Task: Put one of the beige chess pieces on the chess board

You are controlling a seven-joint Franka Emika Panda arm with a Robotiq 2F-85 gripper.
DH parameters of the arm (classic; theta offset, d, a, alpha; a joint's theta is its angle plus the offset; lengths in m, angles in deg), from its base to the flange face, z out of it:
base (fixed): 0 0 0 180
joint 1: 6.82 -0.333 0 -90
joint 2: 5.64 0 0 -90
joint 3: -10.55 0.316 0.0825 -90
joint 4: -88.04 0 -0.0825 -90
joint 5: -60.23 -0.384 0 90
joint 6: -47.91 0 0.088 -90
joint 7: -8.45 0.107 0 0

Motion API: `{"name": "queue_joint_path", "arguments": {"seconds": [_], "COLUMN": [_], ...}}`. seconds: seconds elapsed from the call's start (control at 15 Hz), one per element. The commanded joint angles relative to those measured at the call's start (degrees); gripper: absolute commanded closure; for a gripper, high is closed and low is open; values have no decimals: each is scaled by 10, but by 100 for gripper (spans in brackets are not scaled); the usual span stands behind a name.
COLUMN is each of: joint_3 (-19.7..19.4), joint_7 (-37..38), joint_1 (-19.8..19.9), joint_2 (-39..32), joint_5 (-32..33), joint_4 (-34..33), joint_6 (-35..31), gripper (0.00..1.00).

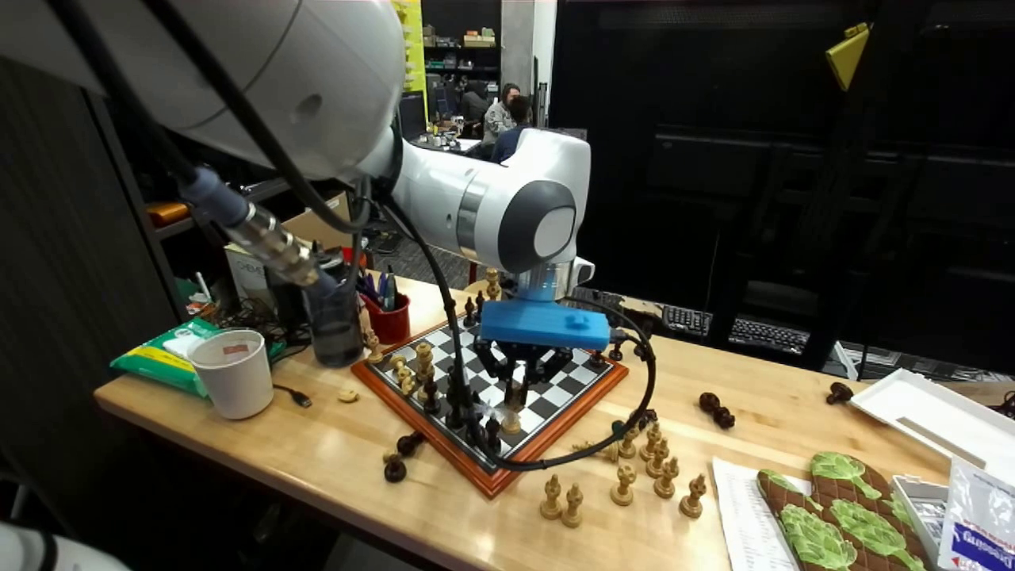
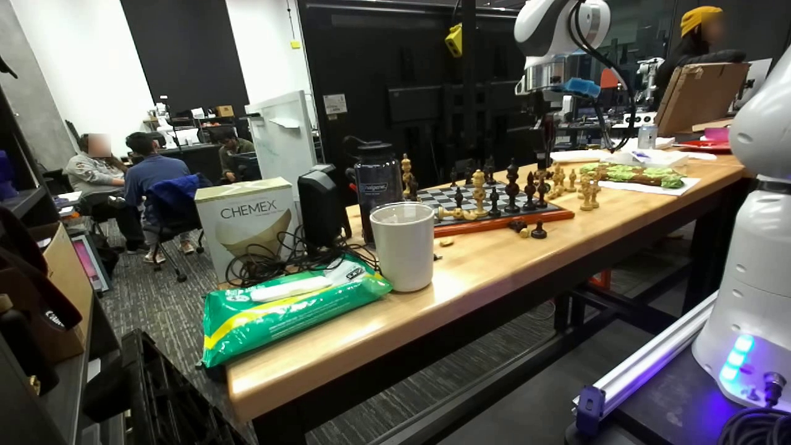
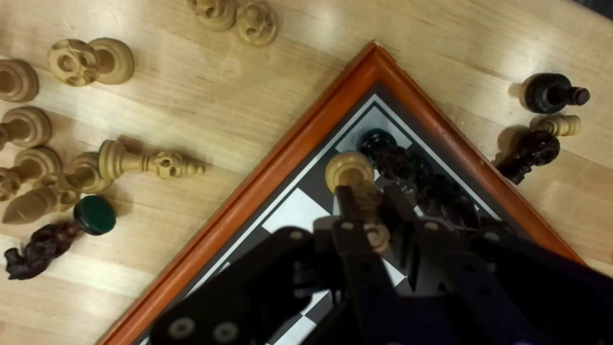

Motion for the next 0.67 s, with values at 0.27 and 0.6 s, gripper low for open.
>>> {"name": "queue_joint_path", "arguments": {"seconds": [0.27, 0.6], "joint_3": [-6, -6], "joint_7": [-46, -64], "joint_1": [-5, -4], "joint_2": [-2, -7], "joint_5": [-30, -39], "joint_4": [13, 17], "joint_6": [-18, -38], "gripper": [95, 95]}}
